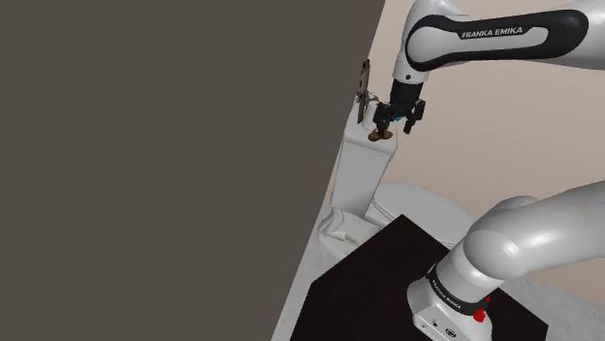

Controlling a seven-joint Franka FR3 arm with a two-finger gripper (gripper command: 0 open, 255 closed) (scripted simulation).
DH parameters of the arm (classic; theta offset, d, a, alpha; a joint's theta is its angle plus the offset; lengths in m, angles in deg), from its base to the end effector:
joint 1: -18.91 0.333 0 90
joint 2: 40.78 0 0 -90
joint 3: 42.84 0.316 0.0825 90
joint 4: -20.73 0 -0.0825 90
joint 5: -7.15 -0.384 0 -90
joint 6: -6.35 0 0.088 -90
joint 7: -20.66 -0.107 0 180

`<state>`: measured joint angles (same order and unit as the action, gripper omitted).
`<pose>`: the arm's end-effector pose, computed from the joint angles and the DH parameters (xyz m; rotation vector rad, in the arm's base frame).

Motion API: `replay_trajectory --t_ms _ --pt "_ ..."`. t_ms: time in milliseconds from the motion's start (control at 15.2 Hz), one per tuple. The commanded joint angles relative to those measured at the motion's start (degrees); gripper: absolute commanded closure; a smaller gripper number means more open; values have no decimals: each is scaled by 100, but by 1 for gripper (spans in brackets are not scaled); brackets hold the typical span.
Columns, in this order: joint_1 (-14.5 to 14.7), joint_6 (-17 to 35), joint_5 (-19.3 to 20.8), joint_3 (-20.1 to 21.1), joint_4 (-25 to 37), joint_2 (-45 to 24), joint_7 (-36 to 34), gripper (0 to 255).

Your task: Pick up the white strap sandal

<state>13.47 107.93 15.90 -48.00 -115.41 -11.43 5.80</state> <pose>0.3776 -0.0872 0.5019 2.9725 -0.5921 -0.1321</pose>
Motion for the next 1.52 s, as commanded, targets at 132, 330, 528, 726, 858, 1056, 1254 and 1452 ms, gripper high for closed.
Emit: replay_trajectory --t_ms 132,330,528,726,858,1056,1254,1452 --pt "-193 611 72 -131 269 -717 -341 0" --pt "-326 1003 104 -240 549 -1275 -574 0" --pt "-452 1342 112 -358 876 -1827 -791 0" --pt "-574 1631 92 -481 1246 -2372 -989 0" --pt "-655 1797 61 -566 1514 -2730 -1110 0" --pt "-782 2006 -15 -692 1948 -3261 -1274 0" --pt "-917 2169 -123 -815 2418 -3786 -1420 0" --pt "-1069 2286 -261 -927 2923 -4305 -1552 0"
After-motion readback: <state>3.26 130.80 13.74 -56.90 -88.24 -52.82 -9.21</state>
